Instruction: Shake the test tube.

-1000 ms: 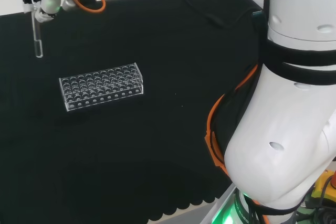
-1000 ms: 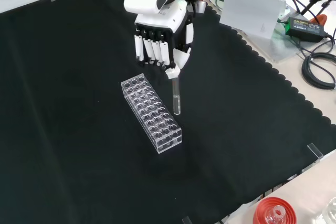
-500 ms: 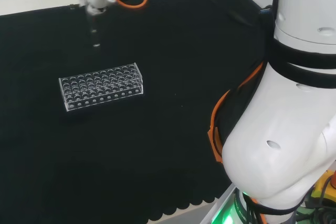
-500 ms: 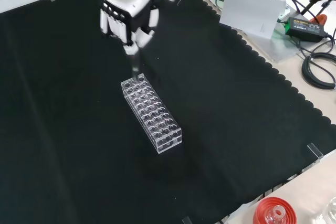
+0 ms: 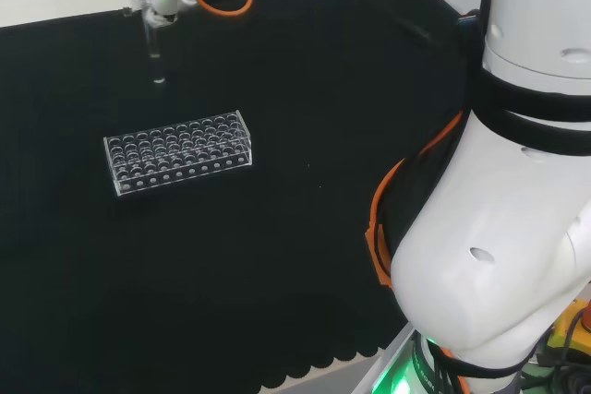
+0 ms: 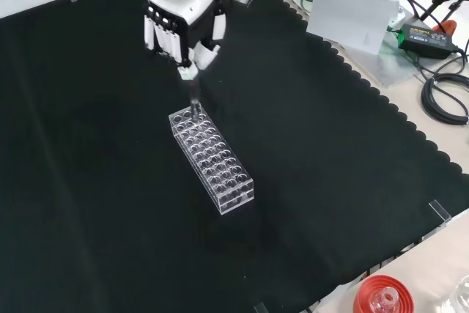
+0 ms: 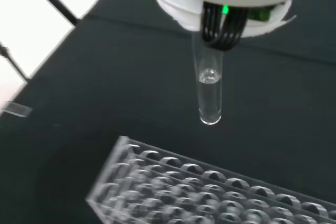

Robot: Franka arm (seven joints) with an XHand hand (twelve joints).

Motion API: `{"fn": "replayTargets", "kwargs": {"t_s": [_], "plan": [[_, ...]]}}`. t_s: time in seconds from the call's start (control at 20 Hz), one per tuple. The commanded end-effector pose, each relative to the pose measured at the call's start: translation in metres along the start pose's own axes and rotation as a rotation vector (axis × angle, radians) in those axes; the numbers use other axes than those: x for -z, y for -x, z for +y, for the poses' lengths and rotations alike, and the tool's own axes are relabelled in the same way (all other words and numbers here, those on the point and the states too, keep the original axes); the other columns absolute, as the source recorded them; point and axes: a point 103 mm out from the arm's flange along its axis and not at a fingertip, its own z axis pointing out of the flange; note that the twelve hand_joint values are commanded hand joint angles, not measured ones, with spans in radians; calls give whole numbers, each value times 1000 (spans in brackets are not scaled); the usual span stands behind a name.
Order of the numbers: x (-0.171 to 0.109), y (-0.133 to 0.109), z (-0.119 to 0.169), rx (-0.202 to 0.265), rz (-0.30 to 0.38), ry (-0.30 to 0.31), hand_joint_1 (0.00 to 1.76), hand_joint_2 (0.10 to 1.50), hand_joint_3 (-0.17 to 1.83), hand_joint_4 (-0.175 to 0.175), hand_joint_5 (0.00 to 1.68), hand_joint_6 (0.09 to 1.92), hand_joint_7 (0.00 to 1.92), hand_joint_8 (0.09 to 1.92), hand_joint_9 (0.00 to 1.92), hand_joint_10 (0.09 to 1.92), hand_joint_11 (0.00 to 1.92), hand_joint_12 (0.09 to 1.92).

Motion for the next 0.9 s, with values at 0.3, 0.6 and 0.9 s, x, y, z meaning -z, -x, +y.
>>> {"fn": "replayTargets", "kwargs": {"t_s": [0.3,0.6,0.9], "plan": [[-7,-33,9,68,20,-8,1438,624,634,-175,1374,200,1403,743,1334,510,981,1175],[-14,-10,17,19,-23,-24,1438,624,634,-175,1376,197,1403,743,1334,509,981,1175],[-11,-14,27,27,-23,-11,1438,625,633,-175,1377,193,1403,743,1334,509,981,1175]]}}
